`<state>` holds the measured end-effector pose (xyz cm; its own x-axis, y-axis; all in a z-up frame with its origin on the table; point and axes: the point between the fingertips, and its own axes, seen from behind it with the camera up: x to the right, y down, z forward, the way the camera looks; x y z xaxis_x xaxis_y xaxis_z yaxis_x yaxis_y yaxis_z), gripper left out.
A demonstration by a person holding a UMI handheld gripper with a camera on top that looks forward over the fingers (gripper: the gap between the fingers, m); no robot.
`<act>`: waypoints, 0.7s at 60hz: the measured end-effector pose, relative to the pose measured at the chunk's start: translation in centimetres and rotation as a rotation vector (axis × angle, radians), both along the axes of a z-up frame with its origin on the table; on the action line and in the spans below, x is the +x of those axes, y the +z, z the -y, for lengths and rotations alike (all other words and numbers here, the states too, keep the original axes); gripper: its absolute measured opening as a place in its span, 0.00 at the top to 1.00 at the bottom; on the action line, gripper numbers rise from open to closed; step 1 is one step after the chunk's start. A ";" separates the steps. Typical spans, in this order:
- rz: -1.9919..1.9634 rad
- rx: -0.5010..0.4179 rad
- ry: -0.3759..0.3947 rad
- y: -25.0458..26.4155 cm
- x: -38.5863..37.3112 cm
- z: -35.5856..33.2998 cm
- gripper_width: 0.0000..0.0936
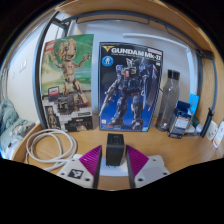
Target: Unplug charger
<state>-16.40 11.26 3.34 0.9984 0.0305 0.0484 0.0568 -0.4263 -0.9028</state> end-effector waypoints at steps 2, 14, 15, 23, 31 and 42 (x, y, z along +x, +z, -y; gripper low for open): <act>-0.007 0.008 0.002 0.1 0.0 -0.5 0.60; -0.076 -0.101 0.022 0.3 -0.3 -1.1 0.85; -0.092 -0.096 0.022 1.1 -0.3 -1.2 0.85; -0.061 0.141 0.038 16.7 2.3 -3.7 0.85; -0.013 0.193 0.071 25.3 6.5 -3.5 0.85; -0.001 -0.086 -0.005 18.7 15.7 -1.3 0.85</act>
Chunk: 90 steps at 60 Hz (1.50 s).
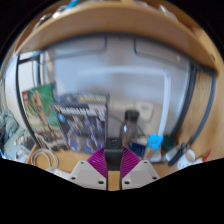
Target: Unplug charger
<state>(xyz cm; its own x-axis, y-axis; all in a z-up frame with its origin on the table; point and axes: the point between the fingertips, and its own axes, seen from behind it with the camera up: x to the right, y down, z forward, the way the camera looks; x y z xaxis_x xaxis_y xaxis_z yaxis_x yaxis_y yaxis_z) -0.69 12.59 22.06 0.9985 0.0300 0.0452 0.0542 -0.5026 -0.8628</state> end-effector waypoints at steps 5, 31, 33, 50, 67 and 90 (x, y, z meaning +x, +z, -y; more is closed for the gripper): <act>-0.033 -0.186 -0.018 -6.6 2.4 2.0 0.85; 0.026 -0.620 -0.022 -23.8 7.3 7.7 0.82; 0.019 -0.621 -0.031 -23.8 7.4 7.4 0.81; 0.042 -0.579 -0.081 -23.5 8.8 5.8 0.59; -0.022 -0.398 -0.102 -15.8 7.3 5.4 0.38; -0.093 0.066 -0.047 0.7 -1.8 10.3 0.08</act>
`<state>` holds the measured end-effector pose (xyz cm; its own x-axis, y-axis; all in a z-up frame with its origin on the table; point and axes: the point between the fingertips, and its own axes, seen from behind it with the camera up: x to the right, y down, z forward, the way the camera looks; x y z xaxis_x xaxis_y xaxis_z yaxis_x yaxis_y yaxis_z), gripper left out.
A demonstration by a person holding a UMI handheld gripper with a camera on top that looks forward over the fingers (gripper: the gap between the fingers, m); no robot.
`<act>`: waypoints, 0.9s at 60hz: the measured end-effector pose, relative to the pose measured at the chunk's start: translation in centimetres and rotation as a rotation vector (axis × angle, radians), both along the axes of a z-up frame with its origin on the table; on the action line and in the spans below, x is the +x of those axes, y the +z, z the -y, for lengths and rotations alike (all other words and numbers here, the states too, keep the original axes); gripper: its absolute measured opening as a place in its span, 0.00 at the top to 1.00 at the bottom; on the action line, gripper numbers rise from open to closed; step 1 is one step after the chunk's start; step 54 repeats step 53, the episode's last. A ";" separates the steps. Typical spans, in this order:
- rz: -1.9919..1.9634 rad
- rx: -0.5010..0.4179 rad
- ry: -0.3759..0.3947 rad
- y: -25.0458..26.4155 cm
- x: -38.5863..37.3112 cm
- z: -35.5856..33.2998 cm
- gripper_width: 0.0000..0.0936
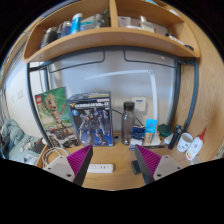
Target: Unplug charger
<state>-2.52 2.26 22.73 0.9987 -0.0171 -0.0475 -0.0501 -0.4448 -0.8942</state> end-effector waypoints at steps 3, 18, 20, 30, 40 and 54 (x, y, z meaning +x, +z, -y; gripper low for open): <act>0.001 0.011 0.000 -0.1 -1.3 1.4 0.08; -0.011 0.012 0.043 -1.7 -7.7 6.4 0.07; -0.009 0.015 0.051 -1.6 -8.2 6.8 0.07; 0.031 0.045 0.052 -0.7 -9.0 7.8 0.07; 0.022 0.059 0.029 -0.1 -8.8 8.3 0.07; 0.025 0.065 0.007 0.3 -8.5 8.6 0.07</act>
